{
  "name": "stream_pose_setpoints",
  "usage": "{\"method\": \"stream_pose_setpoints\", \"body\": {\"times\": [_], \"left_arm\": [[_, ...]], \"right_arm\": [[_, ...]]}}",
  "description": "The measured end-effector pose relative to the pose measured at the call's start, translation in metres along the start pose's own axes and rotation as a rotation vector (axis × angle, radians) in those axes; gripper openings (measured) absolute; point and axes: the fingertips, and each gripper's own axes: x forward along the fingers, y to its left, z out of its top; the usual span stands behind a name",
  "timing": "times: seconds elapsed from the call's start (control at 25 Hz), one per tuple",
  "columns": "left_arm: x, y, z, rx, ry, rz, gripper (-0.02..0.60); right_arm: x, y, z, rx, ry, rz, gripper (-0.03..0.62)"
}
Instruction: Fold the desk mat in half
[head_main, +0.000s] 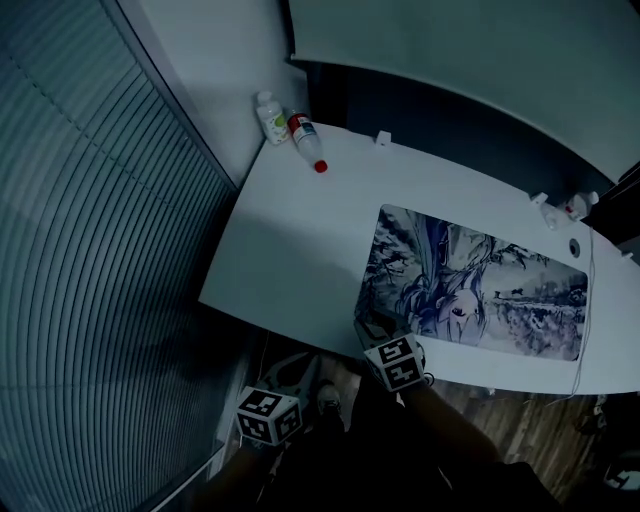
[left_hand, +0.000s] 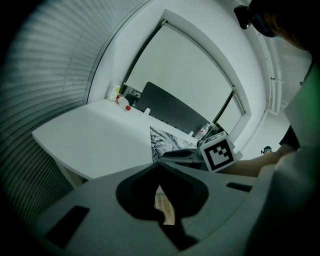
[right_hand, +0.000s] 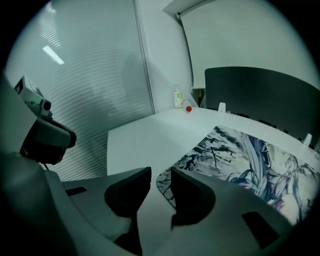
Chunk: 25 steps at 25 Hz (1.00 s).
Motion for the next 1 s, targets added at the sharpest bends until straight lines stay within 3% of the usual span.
{"method": "stream_pose_setpoints", "body": {"times": [0.4,0.64,1.0], "left_arm": [[0.011,0.013,0.0,-0.032,0.005,0.032,0.006],[0.011,0.009,0.003,-0.033,0.0,0.031,0.006],[-0.002,0.001,0.005,-0.009,-0.009,0.028,0.006]], "right_arm": [[0.022,-0.008,-0.019,-0.146,0.102,-0.042,0.127],[0.022,-0.017,-0.019,-0.136,0.098,-0.079,0.052],[0.006,-0.021,-0.004,-0.04,0.036,-0.092,0.044]]}}
